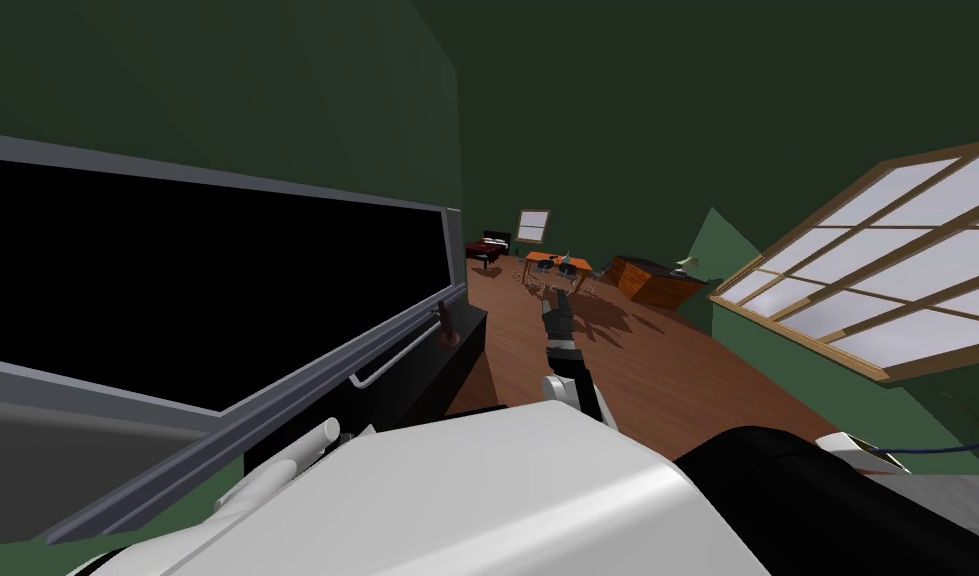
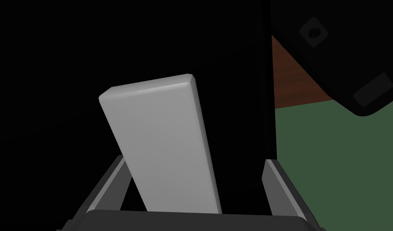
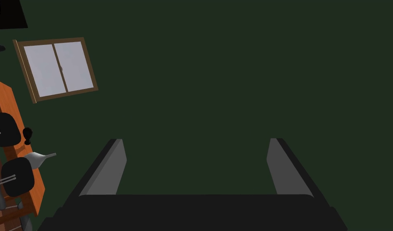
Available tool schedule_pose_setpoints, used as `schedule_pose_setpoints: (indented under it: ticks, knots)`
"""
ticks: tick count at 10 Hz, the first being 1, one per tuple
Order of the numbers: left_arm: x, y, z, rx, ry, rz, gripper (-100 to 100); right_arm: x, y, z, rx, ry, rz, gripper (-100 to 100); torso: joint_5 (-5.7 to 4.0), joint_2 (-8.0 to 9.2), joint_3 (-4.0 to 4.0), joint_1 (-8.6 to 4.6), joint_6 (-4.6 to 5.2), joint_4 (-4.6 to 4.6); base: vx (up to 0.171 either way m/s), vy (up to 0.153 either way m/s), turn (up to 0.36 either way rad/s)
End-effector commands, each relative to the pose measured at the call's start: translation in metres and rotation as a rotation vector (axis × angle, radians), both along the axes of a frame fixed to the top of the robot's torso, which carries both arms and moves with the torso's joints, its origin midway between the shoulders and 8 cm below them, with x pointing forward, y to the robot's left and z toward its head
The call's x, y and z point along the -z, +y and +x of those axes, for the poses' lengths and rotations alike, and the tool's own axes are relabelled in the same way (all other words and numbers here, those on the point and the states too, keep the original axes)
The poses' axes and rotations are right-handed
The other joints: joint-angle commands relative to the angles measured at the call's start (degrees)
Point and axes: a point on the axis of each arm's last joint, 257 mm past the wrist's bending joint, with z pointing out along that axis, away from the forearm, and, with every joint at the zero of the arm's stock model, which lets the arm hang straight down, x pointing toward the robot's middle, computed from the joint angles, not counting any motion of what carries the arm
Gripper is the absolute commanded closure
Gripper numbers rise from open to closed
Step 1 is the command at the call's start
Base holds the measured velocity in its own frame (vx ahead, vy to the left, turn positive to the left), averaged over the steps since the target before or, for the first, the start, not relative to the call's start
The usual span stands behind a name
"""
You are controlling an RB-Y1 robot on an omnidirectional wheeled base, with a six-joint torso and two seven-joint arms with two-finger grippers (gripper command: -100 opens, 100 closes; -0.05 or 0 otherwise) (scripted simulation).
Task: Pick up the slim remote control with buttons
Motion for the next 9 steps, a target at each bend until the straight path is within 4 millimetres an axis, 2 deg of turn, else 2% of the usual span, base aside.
schedule_pose_setpoints:
  ticks: [1, 2, 3, 4, 7, 9]
  knots:
    - [0.000, -0.001, 0.000, 0.000, 0.001, -0.001, -100, 0.000, 0.000, 0.000, 0.000, 0.000, 0.000, 0, 0.00, 0.00, 0.00, 0.00, 0.00, 0.00, 0.000, 0.000, 0.000]
    - [0.003, 0.002, -0.013, -0.032, -0.001, 0.004, -100, 0.000, 0.000, 0.000, 0.000, 0.000, 0.000, 0, 0.00, 0.00, 0.00, 0.00, -0.01, 0.00, -0.005, 0.010, -0.201]
    - [0.003, 0.002, -0.013, -0.032, -0.001, 0.004, -100, 0.000, 0.000, 0.000, 0.000, 0.000, 0.000, 0, 0.02, 0.05, 0.02, 0.04, 0.01, 0.00, -0.006, 0.022, -0.124]
    - [0.006, 0.004, -0.027, -0.064, -0.001, 0.007, -100, 0.000, 0.000, 0.000, 0.000, 0.000, 0.000, 0, 0.05, 0.02, 0.01, 0.10, 0.01, 0.00, -0.007, 0.023, -0.234]
    - [0.011, 0.006, -0.057, -0.155, -0.016, 0.014, -100, 0.000, 0.000, 0.000, 0.000, 0.000, 0.000, 0, 0.54, -0.18, -0.05, 0.67, 0.27, 0.08, -0.018, 0.034, -0.344]
    - [0.013, 0.007, -0.072, -0.188, -0.014, 0.015, -100, 0.000, 0.000, 0.000, 0.000, 0.000, 0.000, 0, 0.64, -0.34, -0.17, 0.92, 0.18, -0.01, -0.001, 0.023, -0.134]
